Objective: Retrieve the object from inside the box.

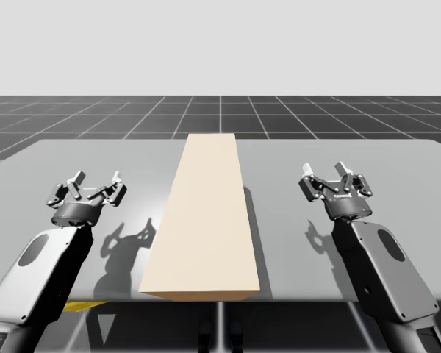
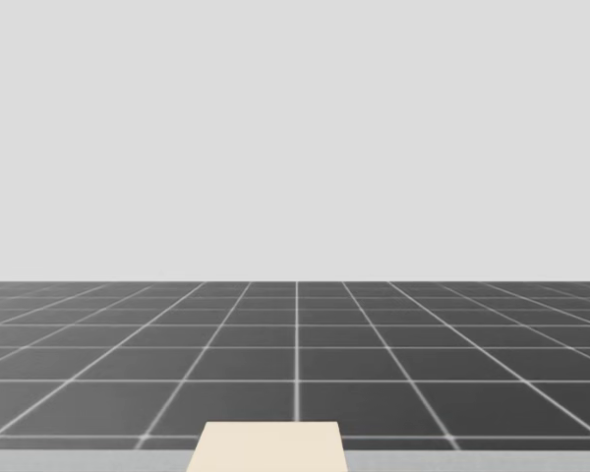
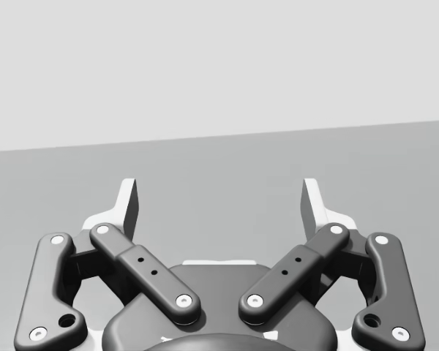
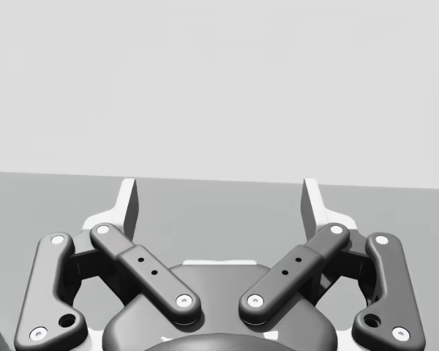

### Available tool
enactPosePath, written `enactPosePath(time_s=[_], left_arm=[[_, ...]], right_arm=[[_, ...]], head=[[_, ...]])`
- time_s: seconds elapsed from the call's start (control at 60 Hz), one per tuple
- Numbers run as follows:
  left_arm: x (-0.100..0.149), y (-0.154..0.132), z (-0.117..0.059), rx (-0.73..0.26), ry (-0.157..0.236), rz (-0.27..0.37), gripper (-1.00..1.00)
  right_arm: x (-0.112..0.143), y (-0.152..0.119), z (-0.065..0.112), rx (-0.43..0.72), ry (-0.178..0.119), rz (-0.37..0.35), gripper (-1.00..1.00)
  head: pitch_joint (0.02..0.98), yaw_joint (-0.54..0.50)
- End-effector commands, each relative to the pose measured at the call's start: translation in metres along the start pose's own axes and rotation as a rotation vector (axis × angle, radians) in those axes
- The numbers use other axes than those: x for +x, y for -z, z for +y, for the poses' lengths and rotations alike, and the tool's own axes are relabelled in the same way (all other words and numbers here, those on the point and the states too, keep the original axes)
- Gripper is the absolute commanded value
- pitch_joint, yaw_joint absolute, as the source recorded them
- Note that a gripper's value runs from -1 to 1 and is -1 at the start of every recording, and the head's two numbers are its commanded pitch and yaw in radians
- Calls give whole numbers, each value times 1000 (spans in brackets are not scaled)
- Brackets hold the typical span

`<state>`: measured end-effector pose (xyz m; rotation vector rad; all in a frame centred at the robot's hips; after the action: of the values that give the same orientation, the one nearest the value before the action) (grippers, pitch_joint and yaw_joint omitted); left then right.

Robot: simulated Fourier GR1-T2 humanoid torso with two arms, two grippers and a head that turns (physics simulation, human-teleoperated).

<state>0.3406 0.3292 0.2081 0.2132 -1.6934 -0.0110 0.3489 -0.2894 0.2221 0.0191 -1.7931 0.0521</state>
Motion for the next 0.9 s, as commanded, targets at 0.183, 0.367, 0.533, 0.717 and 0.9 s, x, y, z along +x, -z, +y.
enactPosePath(time_s=[0.183, 0.367, 0.533, 0.717, 0.9], left_arm=[[-14, 4, -1, -83, 38, 170, -1000], [-22, -8, -19, -343, 92, 253, -1000], [-21, -24, -39, -532, 145, 235, -1000], [-15, -42, -66, -691, 177, 161, -1000], [-14, -51, -86, -747, 211, 144, -1000]], right_arm=[[-10, -1, 3, 73, -38, 96, -1000], [-22, -11, 20, 335, -92, 202, -1000], [-31, -25, 42, 521, -172, 224, -1000], [-30, -42, 74, 696, -181, 168, -1000], [-27, -56, 106, 835, -137, 143, -1000]], head=[[42, 5], [44, 5], [44, 5], [43, 3], [35, 5]])
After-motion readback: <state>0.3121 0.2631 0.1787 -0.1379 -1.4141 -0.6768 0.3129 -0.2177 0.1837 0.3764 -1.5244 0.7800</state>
